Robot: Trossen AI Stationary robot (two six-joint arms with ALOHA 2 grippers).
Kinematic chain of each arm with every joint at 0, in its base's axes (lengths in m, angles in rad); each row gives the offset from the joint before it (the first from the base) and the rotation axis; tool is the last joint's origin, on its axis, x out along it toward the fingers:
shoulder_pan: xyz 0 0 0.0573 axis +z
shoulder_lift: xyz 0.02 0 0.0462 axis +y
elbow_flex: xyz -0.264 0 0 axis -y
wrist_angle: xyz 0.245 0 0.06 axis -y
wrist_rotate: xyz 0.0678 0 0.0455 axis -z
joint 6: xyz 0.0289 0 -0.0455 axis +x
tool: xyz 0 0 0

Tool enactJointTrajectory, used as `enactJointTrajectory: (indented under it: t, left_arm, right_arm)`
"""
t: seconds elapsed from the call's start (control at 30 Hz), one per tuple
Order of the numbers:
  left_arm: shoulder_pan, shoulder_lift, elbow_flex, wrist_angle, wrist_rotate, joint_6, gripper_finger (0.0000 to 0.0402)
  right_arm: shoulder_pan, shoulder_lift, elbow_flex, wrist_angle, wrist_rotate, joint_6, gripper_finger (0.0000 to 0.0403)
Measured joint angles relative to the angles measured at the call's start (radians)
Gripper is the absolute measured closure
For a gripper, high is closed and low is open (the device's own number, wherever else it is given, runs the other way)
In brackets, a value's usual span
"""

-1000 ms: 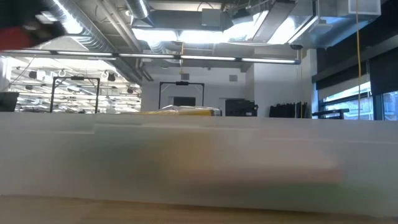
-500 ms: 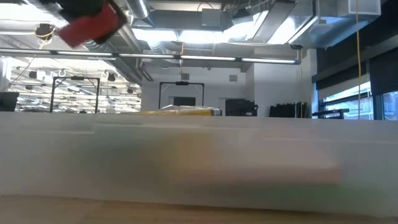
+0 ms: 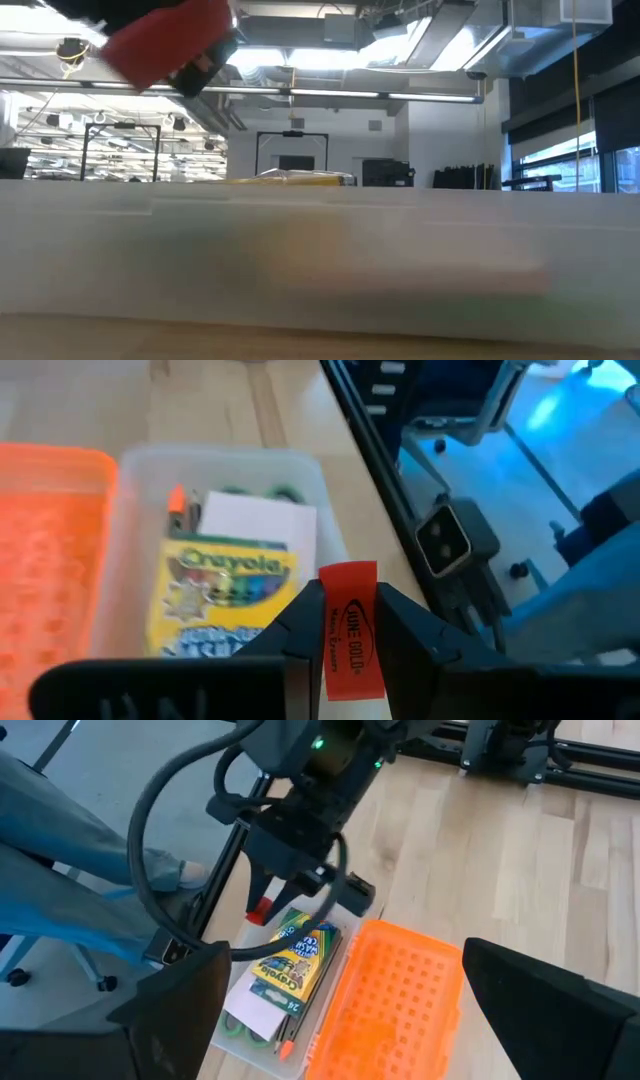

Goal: Pack school essentials
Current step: Put the red eraser into the orange supply box, then close the orange supply box

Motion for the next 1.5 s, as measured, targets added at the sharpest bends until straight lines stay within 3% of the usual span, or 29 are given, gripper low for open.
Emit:
enactJointTrajectory:
  t: [0.83, 1.3, 1.5]
  left_arm:
    - [-0.003, 0.092, -0.001, 0.004, 0.032, -0.008, 0.0333]
    - [-0.001, 0.092, -0.001, 0.003, 0.033, -0.007, 0.0282]
    - [0.012, 0.091, -0.001, -0.002, 0.054, -0.007, 0.028]
  right_arm:
    - [0.0, 0.0, 0.0, -0.001, 0.0, 0.0, 0.0004]
    - [0.0, 0.0, 0.0, -0.001, 0.0, 0.0, 0.0004]
    - [0.0, 0.0, 0.0, -0.001, 0.0, 0.0, 0.0004]
